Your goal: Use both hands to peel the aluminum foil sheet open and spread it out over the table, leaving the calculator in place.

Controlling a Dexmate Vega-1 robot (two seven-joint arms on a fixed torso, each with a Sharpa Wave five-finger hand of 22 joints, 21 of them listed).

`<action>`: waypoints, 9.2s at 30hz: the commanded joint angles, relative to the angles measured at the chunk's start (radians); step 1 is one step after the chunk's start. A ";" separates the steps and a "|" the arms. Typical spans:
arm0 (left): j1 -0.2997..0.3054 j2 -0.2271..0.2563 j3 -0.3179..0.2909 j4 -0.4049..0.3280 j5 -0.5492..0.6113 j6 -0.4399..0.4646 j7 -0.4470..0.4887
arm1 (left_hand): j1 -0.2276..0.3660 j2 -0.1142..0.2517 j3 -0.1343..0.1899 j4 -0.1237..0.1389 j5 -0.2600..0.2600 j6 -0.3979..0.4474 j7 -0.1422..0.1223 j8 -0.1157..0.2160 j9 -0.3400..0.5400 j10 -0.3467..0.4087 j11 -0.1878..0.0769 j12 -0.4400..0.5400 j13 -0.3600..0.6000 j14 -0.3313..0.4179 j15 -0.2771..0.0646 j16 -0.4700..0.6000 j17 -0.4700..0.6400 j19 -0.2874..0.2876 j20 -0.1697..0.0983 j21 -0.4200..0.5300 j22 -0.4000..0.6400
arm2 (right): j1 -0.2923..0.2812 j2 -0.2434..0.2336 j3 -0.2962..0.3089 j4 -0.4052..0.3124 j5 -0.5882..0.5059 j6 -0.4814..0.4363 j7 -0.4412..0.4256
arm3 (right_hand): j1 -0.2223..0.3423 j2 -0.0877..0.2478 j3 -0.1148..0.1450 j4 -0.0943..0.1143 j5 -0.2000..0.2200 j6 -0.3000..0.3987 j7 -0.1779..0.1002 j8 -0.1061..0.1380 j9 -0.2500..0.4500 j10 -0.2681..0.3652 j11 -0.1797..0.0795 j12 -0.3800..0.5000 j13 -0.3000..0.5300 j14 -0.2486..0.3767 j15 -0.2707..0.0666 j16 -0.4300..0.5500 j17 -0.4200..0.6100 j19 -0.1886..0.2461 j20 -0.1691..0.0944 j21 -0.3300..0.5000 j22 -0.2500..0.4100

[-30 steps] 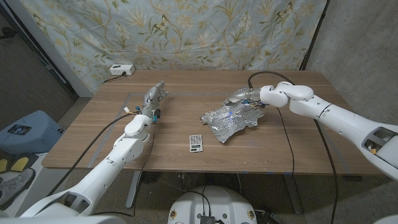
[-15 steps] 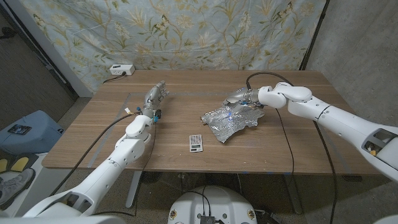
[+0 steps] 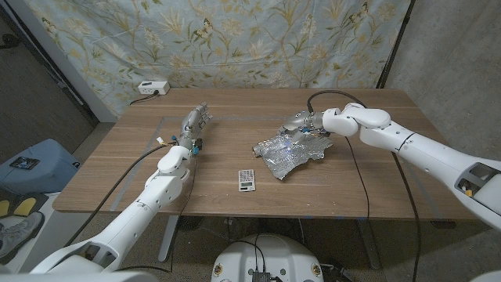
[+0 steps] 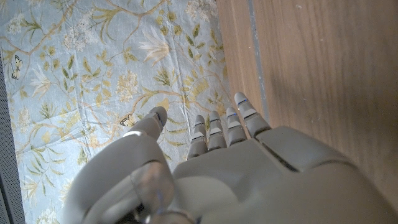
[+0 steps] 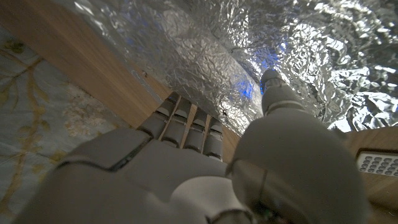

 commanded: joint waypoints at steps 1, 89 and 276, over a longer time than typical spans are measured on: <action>-0.003 -0.001 -0.004 0.014 -0.009 -0.007 -0.017 | 0.008 0.001 0.008 0.001 0.003 0.012 0.000 0.008 0.006 0.008 -0.001 0.003 0.002 0.007 -0.001 0.009 0.002 0.008 -0.001 -0.001 0.005 | 0.000 0.014 -0.006 -0.007 -0.004 -0.006 0.015 | 0.013 0.002 0.008 0.001 0.006 0.016 0.000 -0.001 0.003 0.015 -0.001 -0.001 0.005 0.017 -0.131 0.001 0.002 0.009 0.000 0.006 0.002; 0.020 0.011 0.009 -0.068 0.020 0.045 0.056 | 0.007 -0.002 0.013 0.011 0.005 0.034 -0.006 0.009 0.008 0.010 -0.002 0.004 0.001 0.022 -0.002 0.011 0.003 0.014 0.002 -0.006 0.006 | 0.023 0.041 -0.039 0.214 -0.040 0.091 -0.289 | 0.153 0.034 0.039 -0.014 0.001 0.223 -0.050 0.020 0.005 0.256 -0.069 0.081 0.074 0.282 -0.189 0.110 0.075 0.131 -0.059 0.012 0.004; 0.083 0.089 0.006 -0.267 -0.290 0.284 -0.173 | -0.008 -0.074 -0.048 -0.062 0.010 -0.020 0.022 -0.007 0.007 0.008 0.038 0.003 0.009 0.047 0.031 0.000 -0.003 0.024 0.035 -0.027 0.005 | 0.062 -0.001 0.175 -0.019 0.822 -0.684 0.034 | 0.231 0.081 -0.048 0.008 -0.084 0.450 0.028 0.030 0.030 0.491 -0.030 0.240 0.205 0.547 -0.185 0.190 0.231 0.283 -0.035 0.029 0.011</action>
